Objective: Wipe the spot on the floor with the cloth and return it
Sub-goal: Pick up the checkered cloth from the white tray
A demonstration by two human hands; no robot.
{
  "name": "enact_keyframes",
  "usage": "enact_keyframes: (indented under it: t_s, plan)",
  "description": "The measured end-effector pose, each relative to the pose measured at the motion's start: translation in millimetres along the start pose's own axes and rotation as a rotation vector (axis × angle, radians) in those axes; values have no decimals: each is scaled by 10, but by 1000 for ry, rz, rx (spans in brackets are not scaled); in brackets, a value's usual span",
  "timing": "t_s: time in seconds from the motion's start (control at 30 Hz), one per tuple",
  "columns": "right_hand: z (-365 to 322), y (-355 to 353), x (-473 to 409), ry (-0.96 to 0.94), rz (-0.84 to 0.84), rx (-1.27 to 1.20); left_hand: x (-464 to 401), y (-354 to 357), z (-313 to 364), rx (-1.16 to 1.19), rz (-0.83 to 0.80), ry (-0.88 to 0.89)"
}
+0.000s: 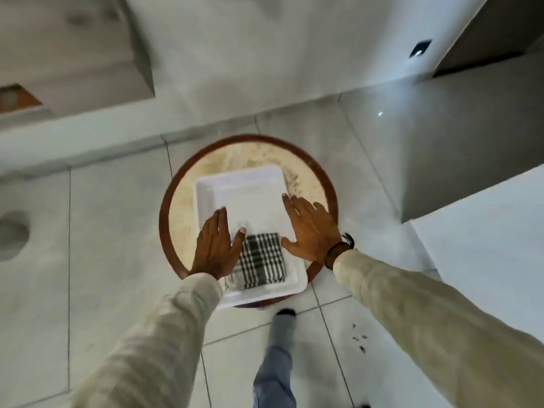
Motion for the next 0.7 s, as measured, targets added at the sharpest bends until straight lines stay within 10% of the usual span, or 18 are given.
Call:
enact_keyframes:
  t_s: [0.23,0.4,0.7]
  plan:
    - [-295,1592,-535,183,-231,-290,-495,1119,-970,160,-73,-319]
    - [-199,1958,-649,554,-149,-595,-653,1249,-1058,68,52,-399]
    - [-85,2030,-350,931,-211,-1352,-532,1243,-828,642,-13,-611]
Point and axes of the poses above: each hand's wrist, its own x-axis away from the middle knuckle, its own y-axis out of the palm, z = x × y, the point moved 9 cm from there along -x, towards the middle knuckle, and after that the axes turned 2 degrees about -y, right-handed, at the moved point
